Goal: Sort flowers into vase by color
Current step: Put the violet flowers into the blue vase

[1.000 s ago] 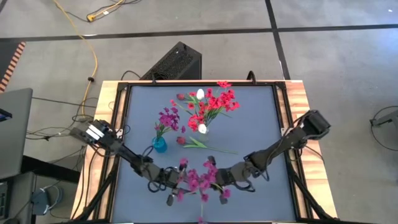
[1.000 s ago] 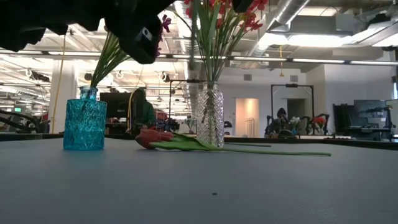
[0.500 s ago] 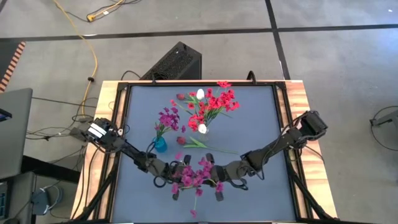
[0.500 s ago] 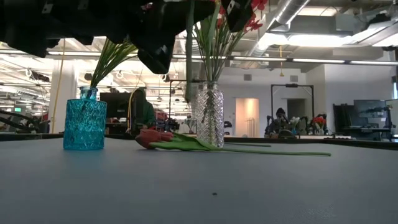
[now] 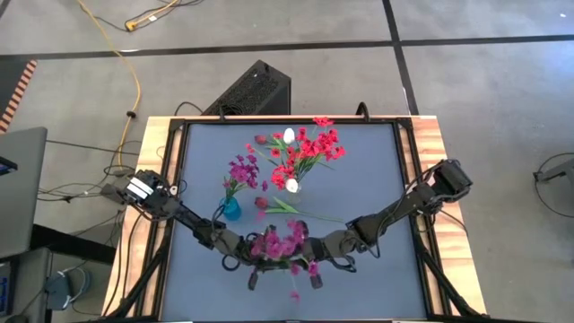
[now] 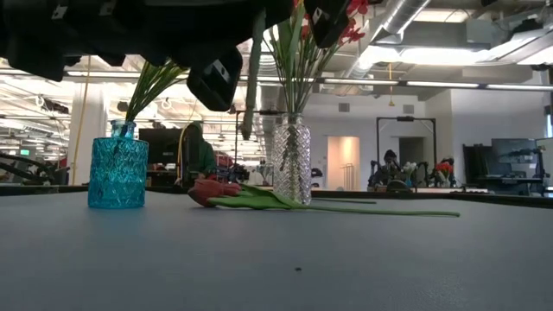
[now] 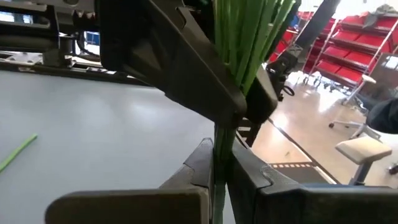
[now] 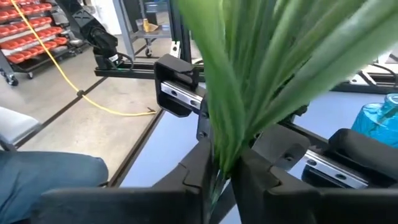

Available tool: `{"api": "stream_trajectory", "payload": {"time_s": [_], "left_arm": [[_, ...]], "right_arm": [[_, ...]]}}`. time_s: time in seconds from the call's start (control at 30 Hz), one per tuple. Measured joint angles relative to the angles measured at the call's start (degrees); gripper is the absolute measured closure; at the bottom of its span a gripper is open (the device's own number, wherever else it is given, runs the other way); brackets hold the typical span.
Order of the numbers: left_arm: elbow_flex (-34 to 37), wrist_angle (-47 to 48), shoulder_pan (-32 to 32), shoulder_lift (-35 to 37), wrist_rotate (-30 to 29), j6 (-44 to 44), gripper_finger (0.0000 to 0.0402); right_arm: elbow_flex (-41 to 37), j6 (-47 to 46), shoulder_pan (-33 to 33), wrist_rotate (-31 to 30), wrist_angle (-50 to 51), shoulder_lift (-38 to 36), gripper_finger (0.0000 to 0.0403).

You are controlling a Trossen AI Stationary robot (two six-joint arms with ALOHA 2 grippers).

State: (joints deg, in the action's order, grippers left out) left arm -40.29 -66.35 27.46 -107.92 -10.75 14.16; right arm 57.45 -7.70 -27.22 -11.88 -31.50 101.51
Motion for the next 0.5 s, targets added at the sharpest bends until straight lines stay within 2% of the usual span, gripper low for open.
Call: {"api": "stream_trajectory", "payload": {"time_s": [0.13,0.27,0.4,0.5], "left_arm": [[0.0,1.9,0.0,1.7,0.1,0.1,0.0393],[0.0,12.1,0.9,8.6,-1.2,-0.8,0.0396],[0.1,25.2,3.2,18.6,-7.4,-3.6,0.0397],[0.0,34.3,5.2,26.7,-12.1,-5.3,0.0397]], "right_arm": [[0.0,0.0,-0.2,0.0,0.0,-0.6,0.0280],[0.0,-0.8,-0.3,0.0,2.1,-3.5,0.0218],[0.0,-0.9,-1.0,0.2,8.9,-8.2,0.0165],[0.0,-1.0,-1.5,0.1,16.1,-11.8,0.0149]]}}
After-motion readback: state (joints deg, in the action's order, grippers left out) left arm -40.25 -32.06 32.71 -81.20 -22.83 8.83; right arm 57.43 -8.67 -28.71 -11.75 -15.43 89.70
